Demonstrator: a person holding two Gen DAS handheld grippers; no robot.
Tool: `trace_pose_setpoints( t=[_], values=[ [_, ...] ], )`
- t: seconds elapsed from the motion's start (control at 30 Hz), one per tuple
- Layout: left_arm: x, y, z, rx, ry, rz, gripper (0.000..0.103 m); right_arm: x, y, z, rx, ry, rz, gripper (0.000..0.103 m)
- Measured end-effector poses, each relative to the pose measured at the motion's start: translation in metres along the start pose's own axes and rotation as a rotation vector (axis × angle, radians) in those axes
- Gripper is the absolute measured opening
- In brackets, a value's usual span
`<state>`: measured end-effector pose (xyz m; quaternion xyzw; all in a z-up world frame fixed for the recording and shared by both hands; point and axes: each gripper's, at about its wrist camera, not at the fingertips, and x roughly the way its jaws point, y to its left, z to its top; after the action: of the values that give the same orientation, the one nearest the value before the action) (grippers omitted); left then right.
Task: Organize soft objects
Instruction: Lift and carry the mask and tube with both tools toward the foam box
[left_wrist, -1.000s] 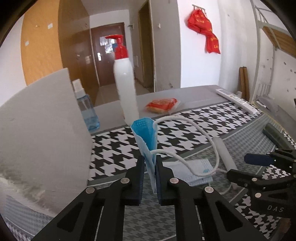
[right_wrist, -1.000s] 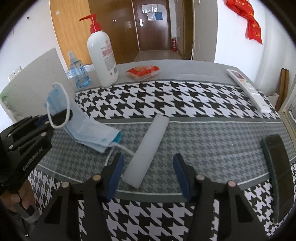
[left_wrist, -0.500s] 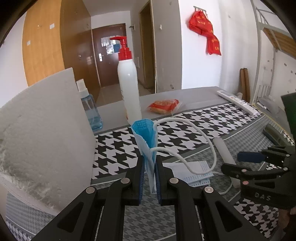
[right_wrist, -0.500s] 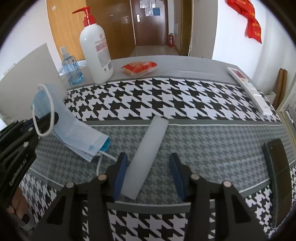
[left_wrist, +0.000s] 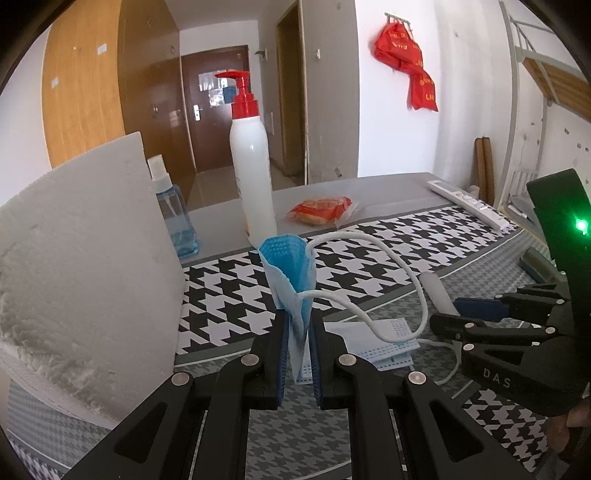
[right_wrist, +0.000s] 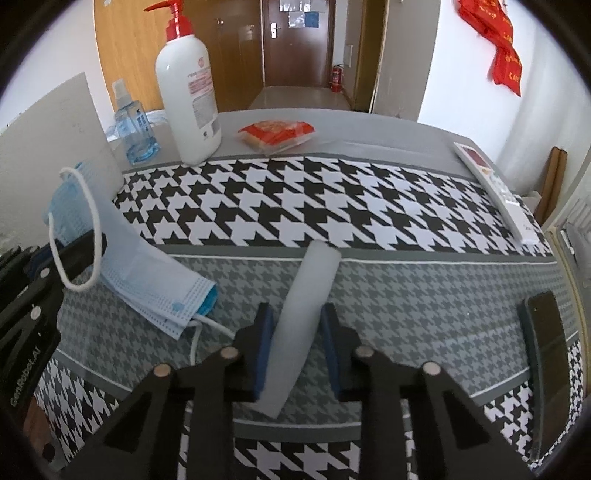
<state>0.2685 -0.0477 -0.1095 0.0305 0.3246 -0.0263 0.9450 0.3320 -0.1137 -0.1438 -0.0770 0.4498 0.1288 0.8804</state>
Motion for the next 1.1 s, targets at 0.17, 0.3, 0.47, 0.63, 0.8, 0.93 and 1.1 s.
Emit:
trace_pose_setpoints(
  t=[0.17, 0.3, 0.47, 0.63, 0.8, 0.93, 1.1],
  values=[
    [-0.002, -0.001, 0.000, 0.003, -0.005, -0.006, 0.012, 0.001, 0.005, 0.000, 0.001, 0.000, 0.010, 0.030],
    [-0.003, 0.000, 0.000, -0.004, -0.006, -0.027, 0.012, -0.001, -0.012, -0.002, 0.070, -0.019, 0.087, 0.018],
    [-0.008, 0.001, 0.001, -0.007, -0.025, -0.031, 0.010, -0.017, -0.013, -0.005, 0.084, -0.070, 0.121, 0.018],
    [-0.016, 0.001, 0.003, -0.008, -0.043, -0.043, 0.010, -0.038, -0.017, -0.013, 0.074, -0.114, 0.118, 0.018],
    [-0.028, -0.001, 0.006, 0.004, -0.068, -0.051, 0.009, -0.060, -0.017, -0.022, 0.068, -0.159, 0.110, 0.018],
    [-0.037, -0.002, 0.008, 0.021, -0.093, -0.046, 0.008, -0.076, -0.019, -0.029, 0.063, -0.183, 0.106, 0.018],
    [-0.048, 0.002, 0.009, 0.016, -0.113, -0.047, 0.005, -0.088, -0.016, -0.033, 0.054, -0.208, 0.104, 0.018]
  ],
)
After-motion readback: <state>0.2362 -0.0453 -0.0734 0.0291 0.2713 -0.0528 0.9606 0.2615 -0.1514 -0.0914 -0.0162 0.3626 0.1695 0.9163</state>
